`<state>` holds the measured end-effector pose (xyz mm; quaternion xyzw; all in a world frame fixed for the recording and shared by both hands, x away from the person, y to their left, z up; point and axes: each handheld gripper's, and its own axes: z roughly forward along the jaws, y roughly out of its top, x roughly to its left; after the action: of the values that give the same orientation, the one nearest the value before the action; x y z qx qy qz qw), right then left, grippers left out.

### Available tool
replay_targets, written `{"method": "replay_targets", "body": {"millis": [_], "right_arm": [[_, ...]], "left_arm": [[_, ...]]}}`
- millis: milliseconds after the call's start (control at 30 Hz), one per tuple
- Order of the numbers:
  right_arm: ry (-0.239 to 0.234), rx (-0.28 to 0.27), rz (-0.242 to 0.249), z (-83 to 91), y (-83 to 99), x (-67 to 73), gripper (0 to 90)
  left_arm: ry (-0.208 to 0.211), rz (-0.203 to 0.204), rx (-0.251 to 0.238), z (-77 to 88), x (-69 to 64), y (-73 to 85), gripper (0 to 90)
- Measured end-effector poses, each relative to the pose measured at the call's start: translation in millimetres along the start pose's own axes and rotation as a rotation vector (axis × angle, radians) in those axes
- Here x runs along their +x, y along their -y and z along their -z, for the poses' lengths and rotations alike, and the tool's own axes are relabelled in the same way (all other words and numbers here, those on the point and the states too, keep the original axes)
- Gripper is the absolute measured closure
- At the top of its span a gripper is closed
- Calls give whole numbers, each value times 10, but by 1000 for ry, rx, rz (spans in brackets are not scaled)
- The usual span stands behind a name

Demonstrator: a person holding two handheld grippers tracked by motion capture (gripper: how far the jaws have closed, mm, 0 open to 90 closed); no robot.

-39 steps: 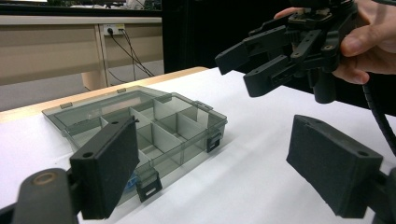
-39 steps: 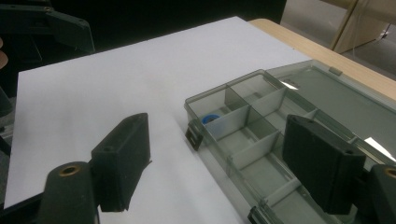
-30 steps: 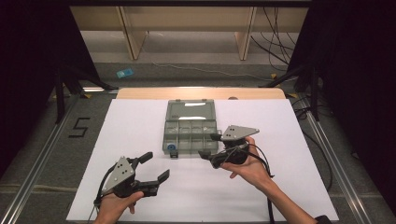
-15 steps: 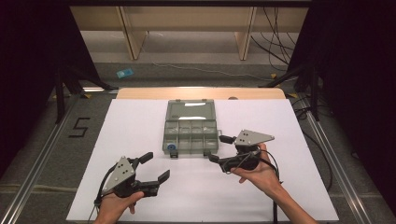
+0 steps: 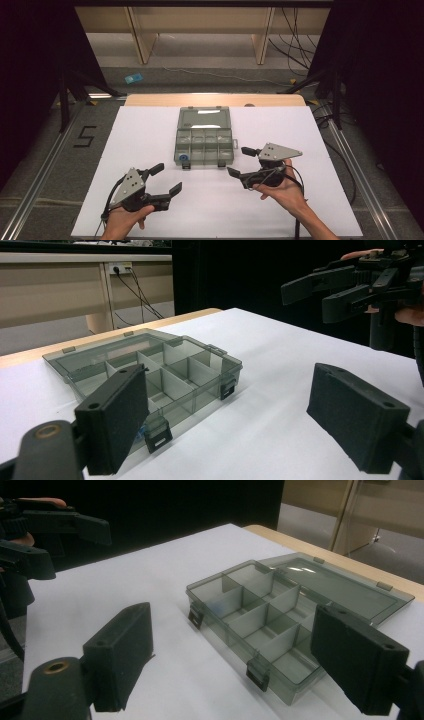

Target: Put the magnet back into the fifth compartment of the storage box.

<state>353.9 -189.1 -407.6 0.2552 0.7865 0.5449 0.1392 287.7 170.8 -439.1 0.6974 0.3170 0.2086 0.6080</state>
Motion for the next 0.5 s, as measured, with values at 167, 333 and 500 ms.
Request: {"method": "replay_targets", "body": {"millis": [167, 333, 500], "right_arm": [[7, -18, 8, 46, 21, -10, 180], [7, -29, -2, 81, 54, -6, 180], [14, -27, -7, 107, 88, -2, 181]], "left_arm": [[0, 0, 2, -1, -1, 1, 159], [0, 0, 2, -3, -2, 2, 159], [0, 0, 3, -2, -1, 2, 158]]}}
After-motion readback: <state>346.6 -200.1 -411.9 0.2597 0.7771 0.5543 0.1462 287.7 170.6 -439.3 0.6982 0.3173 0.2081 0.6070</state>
